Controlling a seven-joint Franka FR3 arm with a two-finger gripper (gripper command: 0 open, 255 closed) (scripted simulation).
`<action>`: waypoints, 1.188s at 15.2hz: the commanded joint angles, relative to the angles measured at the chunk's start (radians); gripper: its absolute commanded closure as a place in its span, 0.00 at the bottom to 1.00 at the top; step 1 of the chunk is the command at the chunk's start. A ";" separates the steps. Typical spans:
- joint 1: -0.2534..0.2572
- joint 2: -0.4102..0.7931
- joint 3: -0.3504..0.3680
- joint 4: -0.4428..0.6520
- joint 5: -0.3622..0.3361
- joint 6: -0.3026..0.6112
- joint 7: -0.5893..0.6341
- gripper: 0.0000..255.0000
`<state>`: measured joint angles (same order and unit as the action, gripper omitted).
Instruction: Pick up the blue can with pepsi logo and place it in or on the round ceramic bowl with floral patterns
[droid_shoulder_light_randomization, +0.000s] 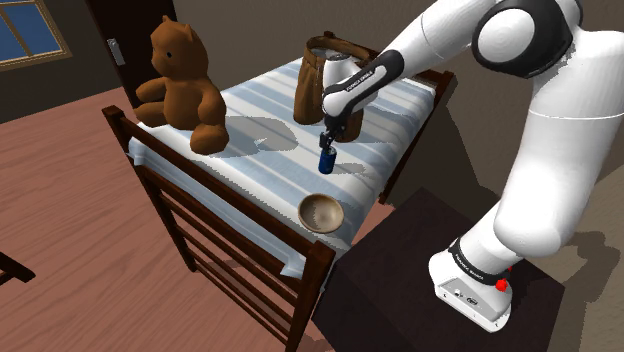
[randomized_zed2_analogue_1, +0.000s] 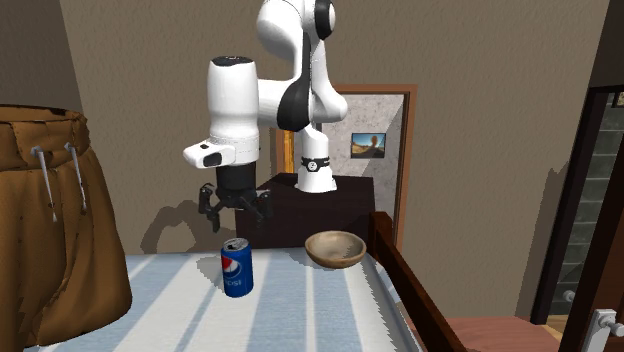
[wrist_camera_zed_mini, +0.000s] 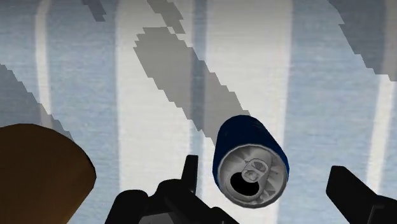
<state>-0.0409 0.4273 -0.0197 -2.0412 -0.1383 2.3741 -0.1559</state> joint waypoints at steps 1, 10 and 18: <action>0.000 0.042 0.000 0.027 -0.001 0.015 -0.001 0.00; -0.003 0.106 -0.005 0.021 -0.008 0.085 0.003 0.00; -0.003 0.105 -0.005 0.021 -0.008 0.085 0.004 1.00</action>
<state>-0.0440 0.5322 -0.0246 -2.0196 -0.1457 2.4587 -0.1524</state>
